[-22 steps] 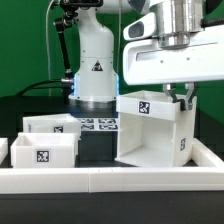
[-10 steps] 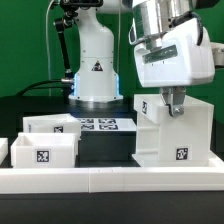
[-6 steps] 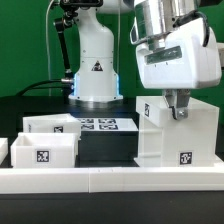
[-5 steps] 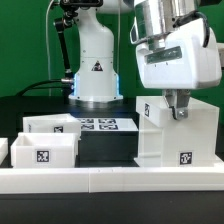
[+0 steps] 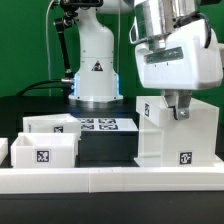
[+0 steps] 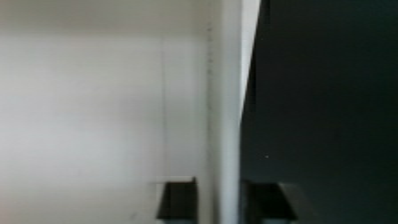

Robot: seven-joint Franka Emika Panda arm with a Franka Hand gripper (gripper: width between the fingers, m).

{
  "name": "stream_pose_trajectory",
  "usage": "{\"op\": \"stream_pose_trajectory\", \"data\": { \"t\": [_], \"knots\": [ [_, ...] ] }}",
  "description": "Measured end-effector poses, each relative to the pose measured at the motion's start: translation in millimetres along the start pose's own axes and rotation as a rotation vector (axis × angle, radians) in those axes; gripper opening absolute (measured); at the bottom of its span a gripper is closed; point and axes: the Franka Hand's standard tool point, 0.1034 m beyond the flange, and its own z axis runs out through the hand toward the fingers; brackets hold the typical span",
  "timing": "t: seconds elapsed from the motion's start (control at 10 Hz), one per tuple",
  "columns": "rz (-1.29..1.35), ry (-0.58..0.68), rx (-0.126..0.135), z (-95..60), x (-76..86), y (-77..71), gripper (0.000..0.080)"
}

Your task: Assemble drawer

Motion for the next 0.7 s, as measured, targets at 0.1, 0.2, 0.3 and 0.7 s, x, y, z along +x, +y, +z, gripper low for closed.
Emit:
{"op": "stream_pose_trajectory", "data": {
  "t": [0.1,0.2,0.3,0.7],
  "knots": [
    [-0.038,-0.011,-0.013,-3.8,-0.9,2.6,0.0231],
    [-0.122,-0.019,-0.017,-11.4,-0.1,3.9,0.0446],
    [-0.185,-0.021,-0.003,-20.7,2.6,3.8,0.0574],
    [-0.404,-0.050,-0.013,-44.8,9.9,7.9,0.0646]
  ]
}}
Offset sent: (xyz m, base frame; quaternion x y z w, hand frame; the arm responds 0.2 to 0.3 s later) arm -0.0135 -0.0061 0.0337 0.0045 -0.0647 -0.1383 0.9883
